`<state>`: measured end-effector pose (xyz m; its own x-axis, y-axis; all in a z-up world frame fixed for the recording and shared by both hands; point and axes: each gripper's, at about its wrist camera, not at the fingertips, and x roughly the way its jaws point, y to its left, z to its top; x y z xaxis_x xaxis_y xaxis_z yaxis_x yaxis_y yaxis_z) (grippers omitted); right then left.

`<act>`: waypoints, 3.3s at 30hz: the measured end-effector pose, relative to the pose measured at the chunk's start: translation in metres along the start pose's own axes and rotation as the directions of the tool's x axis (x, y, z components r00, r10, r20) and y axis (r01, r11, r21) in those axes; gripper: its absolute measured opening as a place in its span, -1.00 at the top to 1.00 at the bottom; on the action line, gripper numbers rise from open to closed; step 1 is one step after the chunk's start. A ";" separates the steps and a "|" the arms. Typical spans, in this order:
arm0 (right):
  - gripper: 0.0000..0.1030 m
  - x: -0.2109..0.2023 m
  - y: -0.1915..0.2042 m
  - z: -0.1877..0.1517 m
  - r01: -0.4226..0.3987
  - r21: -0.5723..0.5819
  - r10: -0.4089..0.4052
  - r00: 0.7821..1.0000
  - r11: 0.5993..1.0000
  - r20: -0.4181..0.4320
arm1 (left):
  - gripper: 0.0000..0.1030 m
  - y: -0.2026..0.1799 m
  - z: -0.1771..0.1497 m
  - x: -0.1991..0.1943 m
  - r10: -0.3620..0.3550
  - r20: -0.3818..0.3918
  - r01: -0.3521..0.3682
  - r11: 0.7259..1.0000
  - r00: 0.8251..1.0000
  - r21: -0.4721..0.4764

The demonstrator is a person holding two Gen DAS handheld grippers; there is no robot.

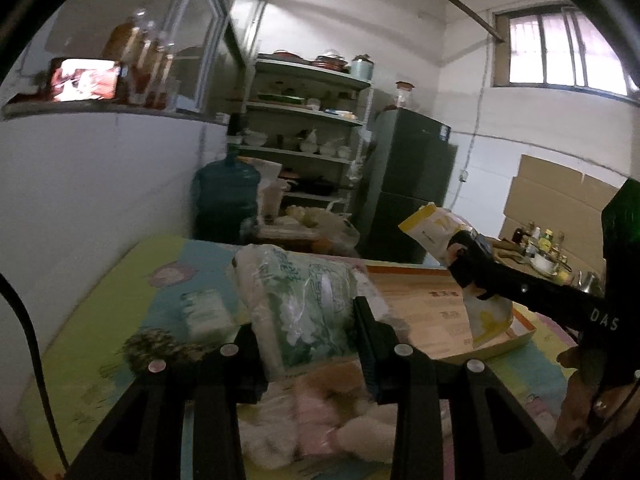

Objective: Organize soft objects
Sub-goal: 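Carry the tissue pack in the left tool while the right tool carries the plush toy to the tray box, then lower the tissue pack into the tray and open the left tool while the right tool releases the plush toy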

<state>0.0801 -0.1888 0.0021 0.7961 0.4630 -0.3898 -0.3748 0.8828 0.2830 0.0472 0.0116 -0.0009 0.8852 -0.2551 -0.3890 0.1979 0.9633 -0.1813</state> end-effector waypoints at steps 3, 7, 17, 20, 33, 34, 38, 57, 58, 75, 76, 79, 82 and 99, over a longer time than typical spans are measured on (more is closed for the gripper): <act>0.17 -0.012 -0.017 0.000 0.034 0.014 -0.035 0.999 0.999 0.014 | 0.29 -0.019 0.003 0.009 -0.022 -0.006 0.022 1.000 1.000 0.017; 0.17 -0.027 -0.040 0.000 0.102 0.025 -0.103 0.994 0.994 0.032 | 0.29 -0.044 0.006 0.022 -0.058 -0.014 0.058 0.998 0.998 0.029; 0.17 -0.055 -0.099 -0.002 0.197 0.084 -0.202 0.978 0.977 0.053 | 0.29 -0.109 0.011 0.054 -0.115 -0.045 0.118 0.991 0.992 0.061; 0.17 -0.060 -0.116 -0.003 0.219 0.101 -0.225 0.973 0.971 0.053 | 0.29 -0.127 0.009 0.065 -0.122 -0.060 0.125 0.990 0.991 0.065; 0.17 -0.072 -0.191 -0.002 0.290 0.154 -0.296 0.955 0.945 0.019 | 0.29 -0.182 0.003 0.124 -0.160 -0.145 0.163 0.987 0.976 0.007; 0.17 -0.072 -0.194 -0.002 0.292 0.155 -0.298 0.954 0.944 0.016 | 0.29 -0.185 0.002 0.128 -0.165 -0.152 0.166 0.986 0.974 -0.003; 0.17 -0.069 -0.212 0.000 0.296 0.157 -0.299 0.954 0.942 -0.001 | 0.29 -0.198 -0.003 0.147 -0.171 -0.176 0.170 0.985 0.969 -0.021; 0.17 -0.021 -0.268 -0.016 0.281 0.236 -0.253 0.957 0.930 -0.141 | 0.29 -0.221 -0.030 0.220 -0.176 -0.317 0.160 0.984 0.932 -0.079; 0.17 -0.019 -0.270 -0.016 0.283 0.238 -0.254 0.956 0.929 -0.146 | 0.29 -0.221 -0.031 0.224 -0.173 -0.329 0.157 0.985 0.928 -0.078; 0.17 0.012 -0.287 -0.024 0.338 0.221 -0.283 0.927 0.915 -0.246 | 0.23 -0.218 -0.044 0.261 -0.185 -0.416 0.146 0.981 0.890 -0.124; 0.17 0.013 -0.287 -0.023 0.339 0.217 -0.285 0.927 0.915 -0.246 | 0.19 -0.219 -0.045 0.261 -0.182 -0.416 0.145 0.982 0.891 -0.120; 0.16 0.014 -0.285 -0.023 0.338 0.208 -0.287 0.927 0.918 -0.241 | 0.04 -0.222 -0.045 0.260 -0.159 -0.407 0.131 0.987 0.899 -0.096; 0.15 0.011 -0.285 -0.022 0.322 0.214 -0.275 0.935 0.922 -0.225 | -0.28 -0.221 -0.044 0.259 -0.146 -0.406 0.120 0.989 0.902 -0.088; -0.27 -0.027 -0.267 -0.013 0.264 0.266 -0.243 0.964 0.927 -0.110 | -0.73 -0.221 -0.034 0.239 -0.004 -0.357 0.009 1.000 0.934 0.012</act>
<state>0.1524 -0.4358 -0.0741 0.8061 0.2406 -0.5407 -0.0113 0.9197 0.3924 0.2008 -0.2653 -0.0851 0.6759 -0.2718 -0.6850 0.2104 0.9620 -0.1742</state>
